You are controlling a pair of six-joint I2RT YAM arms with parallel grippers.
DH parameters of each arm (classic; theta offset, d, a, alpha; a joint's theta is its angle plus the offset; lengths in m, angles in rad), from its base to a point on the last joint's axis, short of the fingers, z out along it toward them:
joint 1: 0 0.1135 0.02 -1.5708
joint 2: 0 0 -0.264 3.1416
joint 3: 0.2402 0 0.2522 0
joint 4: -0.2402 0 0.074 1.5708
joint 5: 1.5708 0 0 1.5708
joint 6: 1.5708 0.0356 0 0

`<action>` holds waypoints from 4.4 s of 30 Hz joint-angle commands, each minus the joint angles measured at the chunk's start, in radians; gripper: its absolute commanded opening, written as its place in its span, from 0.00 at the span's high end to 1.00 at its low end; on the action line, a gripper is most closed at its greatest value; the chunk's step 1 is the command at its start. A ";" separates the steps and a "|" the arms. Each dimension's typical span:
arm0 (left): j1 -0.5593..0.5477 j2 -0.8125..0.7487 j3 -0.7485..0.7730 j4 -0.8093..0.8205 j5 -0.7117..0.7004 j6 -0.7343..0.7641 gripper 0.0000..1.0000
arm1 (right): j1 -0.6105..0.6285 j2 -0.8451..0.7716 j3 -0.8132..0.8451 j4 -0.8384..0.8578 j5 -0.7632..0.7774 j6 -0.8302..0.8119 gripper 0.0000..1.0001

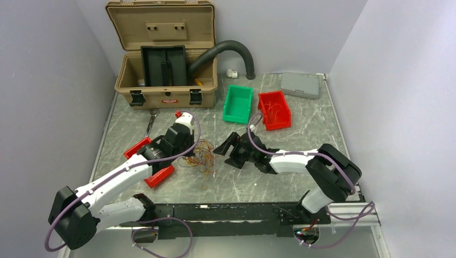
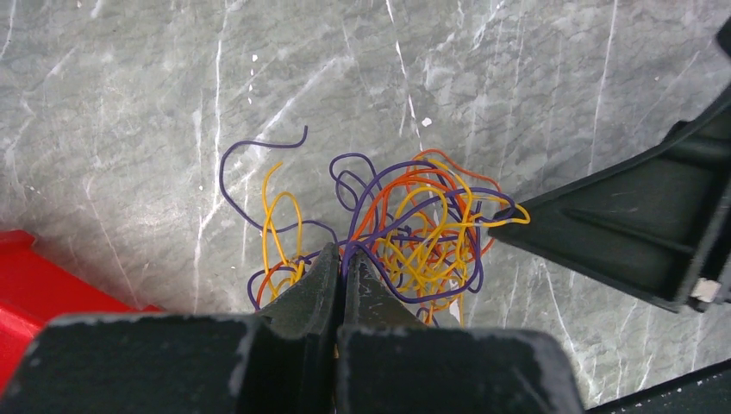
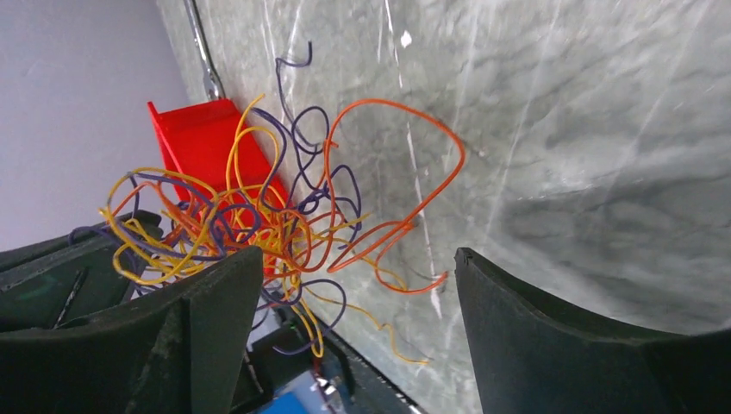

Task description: Untangle the cables

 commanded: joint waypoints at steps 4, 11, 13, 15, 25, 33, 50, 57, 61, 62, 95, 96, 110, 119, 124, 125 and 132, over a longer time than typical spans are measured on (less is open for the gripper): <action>-0.005 -0.043 -0.027 0.051 -0.001 -0.002 1.00 | 0.022 0.148 0.052 0.183 0.003 0.221 0.30; -0.004 -0.043 -0.030 0.026 -0.041 -0.014 1.00 | -0.021 0.097 -0.065 0.281 0.051 0.207 1.00; -0.002 -0.046 -0.030 0.006 -0.079 -0.023 0.99 | -0.063 0.022 -0.113 0.260 0.064 0.161 1.00; 0.001 -0.049 -0.024 -0.039 -0.144 -0.055 0.98 | -0.111 -0.082 -0.161 0.219 0.083 0.102 1.00; 0.156 -0.061 -0.069 -0.081 -0.112 -0.137 0.95 | -0.223 -0.776 -0.063 -0.529 0.603 -0.290 1.00; 0.172 -0.032 -0.034 -0.147 -0.185 -0.160 0.88 | -0.232 -0.983 0.109 -0.788 0.893 -0.442 1.00; 0.171 0.010 -0.015 -0.151 -0.198 -0.162 0.67 | -0.232 -0.973 0.474 -0.879 1.090 -0.798 1.00; 0.151 -0.015 0.015 -0.111 -0.127 -0.065 0.56 | -0.232 -0.844 0.513 -0.877 0.728 -0.890 1.00; 0.063 -0.047 0.058 -0.115 -0.172 -0.032 0.27 | -0.232 -0.782 0.527 -0.842 0.532 -0.900 1.00; 0.037 -0.050 0.072 -0.123 -0.196 -0.029 0.19 | -0.233 -0.769 0.537 -0.833 0.495 -0.901 1.00; 0.039 0.422 0.096 0.247 0.124 -0.013 0.49 | -0.233 -0.576 1.125 -0.965 0.690 -0.876 1.00; 0.062 0.406 0.074 0.264 0.144 -0.018 0.49 | -0.233 -0.597 1.123 -0.977 0.753 -0.876 1.00; 0.117 0.247 0.041 0.240 0.186 0.036 0.51 | -0.231 -0.698 0.893 -0.986 0.710 -0.906 1.00; 0.098 0.093 0.031 0.220 0.257 0.091 0.30 | -0.232 -0.655 0.838 -0.894 0.389 -0.929 1.00; 0.098 0.019 -0.013 0.260 0.296 0.094 0.19 | -0.231 -0.613 0.785 -0.876 0.224 -0.910 1.00; 0.098 0.012 -0.024 0.271 0.300 0.091 0.19 | -0.232 -0.603 0.763 -0.872 0.215 -0.901 1.00; 0.098 0.026 -0.036 0.259 0.299 0.064 0.19 | -0.231 -0.584 0.619 -0.841 0.143 -0.856 1.00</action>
